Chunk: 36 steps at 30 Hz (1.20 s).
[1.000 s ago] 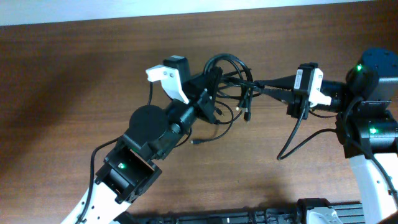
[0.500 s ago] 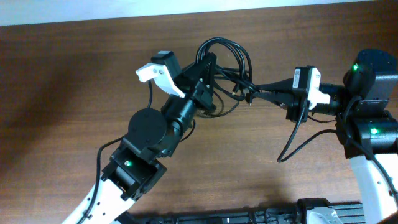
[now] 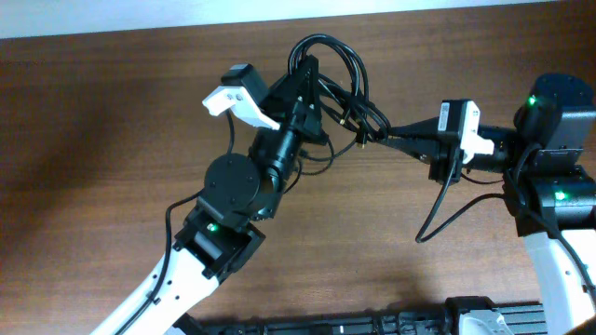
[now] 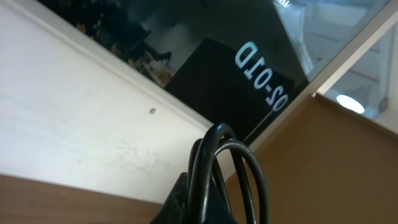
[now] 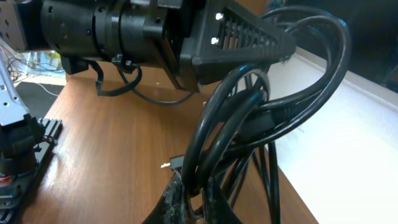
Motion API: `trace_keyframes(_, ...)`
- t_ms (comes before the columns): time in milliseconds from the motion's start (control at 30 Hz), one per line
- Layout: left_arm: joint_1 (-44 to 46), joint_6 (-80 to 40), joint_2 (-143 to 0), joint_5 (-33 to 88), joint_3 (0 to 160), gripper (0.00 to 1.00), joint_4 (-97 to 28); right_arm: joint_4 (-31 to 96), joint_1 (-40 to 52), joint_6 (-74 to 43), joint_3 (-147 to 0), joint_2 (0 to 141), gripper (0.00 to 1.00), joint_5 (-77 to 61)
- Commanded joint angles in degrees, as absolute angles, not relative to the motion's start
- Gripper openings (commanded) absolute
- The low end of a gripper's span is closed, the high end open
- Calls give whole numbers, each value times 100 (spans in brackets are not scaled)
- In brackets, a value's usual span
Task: Untangle cables
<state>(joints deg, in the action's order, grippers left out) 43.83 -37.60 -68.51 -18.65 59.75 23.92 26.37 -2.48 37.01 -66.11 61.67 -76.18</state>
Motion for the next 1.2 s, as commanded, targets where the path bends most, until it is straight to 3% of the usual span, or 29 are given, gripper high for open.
trace_keyframes(0, 4263, -4300, -6973, -2165, 6123, 0, 2659, 2727, -259, 3636, -6591, 6112, 4, -8108)
trace_keyframes(267, 4650, -4405, -7107, -1608, 6123, 0, 2635, 2576, -266, 3634, -6591, 6110, 4, -7703)
trace_keyframes(633, 4644, -4261, -7107, -2062, 6123, 0, 3020, 2777, -266, 3632, -6591, 6112, 4, -7721)
trace_keyframes(733, 4626, -4259, -7089, -2303, 6123, 0, 3085, 3030, -266, 3632, -6591, 6112, 4, -7052)
trace_keyframes(933, 4624, -3677, -6971, -2294, 6123, 0, 3004, 3214, -268, 2473, -6591, 6112, 31, -4598)
trace_keyframes(1067, 4624, -3468, -6949, -2217, 6123, 0, 2888, 3188, -266, 2196, -6591, 6108, 38, -4195)
trace_keyframes(1167, 4624, -2648, -6945, -1789, 6123, 0, 2888, 3081, -266, 2198, -6591, 6038, 41, -4316)
